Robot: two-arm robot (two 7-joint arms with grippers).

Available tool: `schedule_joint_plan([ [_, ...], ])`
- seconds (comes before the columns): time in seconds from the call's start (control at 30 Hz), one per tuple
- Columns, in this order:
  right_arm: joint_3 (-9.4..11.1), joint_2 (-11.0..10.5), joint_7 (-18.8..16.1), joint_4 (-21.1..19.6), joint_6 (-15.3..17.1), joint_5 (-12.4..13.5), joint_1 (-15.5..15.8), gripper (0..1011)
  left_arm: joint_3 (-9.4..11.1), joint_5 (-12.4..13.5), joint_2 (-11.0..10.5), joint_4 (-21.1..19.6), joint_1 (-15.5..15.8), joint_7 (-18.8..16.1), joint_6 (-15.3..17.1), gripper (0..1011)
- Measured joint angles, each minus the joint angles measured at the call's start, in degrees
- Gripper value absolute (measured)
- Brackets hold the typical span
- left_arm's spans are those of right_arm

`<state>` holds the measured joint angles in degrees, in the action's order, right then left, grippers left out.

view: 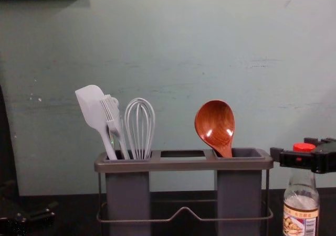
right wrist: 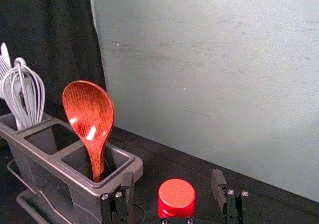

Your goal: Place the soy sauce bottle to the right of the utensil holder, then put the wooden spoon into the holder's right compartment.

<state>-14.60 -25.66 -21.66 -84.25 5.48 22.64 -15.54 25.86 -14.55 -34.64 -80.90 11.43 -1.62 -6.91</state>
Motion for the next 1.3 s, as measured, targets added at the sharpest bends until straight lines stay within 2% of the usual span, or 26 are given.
schedule_joint_plan([
  [0.27,1.77,-0.80,0.50,-4.06,-0.47,1.12,2.85,1002,0.00,0.00,0.00,0.00,0.00,0.00,0.00,1005],
  [0.47,3.43,-1.65,0.87,-9.05,-1.35,2.23,6.28,1002,0.00,0.00,0.00,0.00,0.00,0.00,0.00,1005],
  [0.7,5.96,-3.53,1.22,-16.01,-2.46,3.81,12.17,1002,0.00,0.00,0.00,0.00,0.00,0.00,0.00,1005],
  [0.8,7.21,-5.05,0.73,-19.57,-3.36,4.55,16.10,1002,0.00,0.00,0.00,0.00,0.00,0.00,0.00,1005],
  [0.9,8.12,-6.12,-0.01,-21.73,-4.61,5.11,19.46,1002,0.00,0.00,0.00,0.00,0.00,0.00,0.00,1005],
  [0.93,8.12,-6.12,-0.01,-21.73,-4.61,5.11,19.46,1002,0.00,0.00,0.00,0.00,0.00,0.00,0.00,1005],
  [0.97,8.84,-6.42,-0.16,-22.74,-6.04,5.29,21.88,1002,0.00,0.00,0.00,0.00,0.00,0.00,0.00,1005],
  [1.1,10.05,-5.97,0.31,-23.63,-9.26,5.05,25.75,1002,0.00,0.00,0.00,0.00,0.00,0.00,0.00,1005],
  [1.13,10.05,-5.97,0.31,-23.63,-9.26,5.05,25.75,1002,0.00,0.00,0.00,0.00,0.00,0.00,0.00,1005],
  [1.3,11.46,-2.95,3.40,-22.96,-15.67,1.32,30.01,1002,0.00,0.00,0.00,0.00,0.00,0.00,0.00,1005],
])
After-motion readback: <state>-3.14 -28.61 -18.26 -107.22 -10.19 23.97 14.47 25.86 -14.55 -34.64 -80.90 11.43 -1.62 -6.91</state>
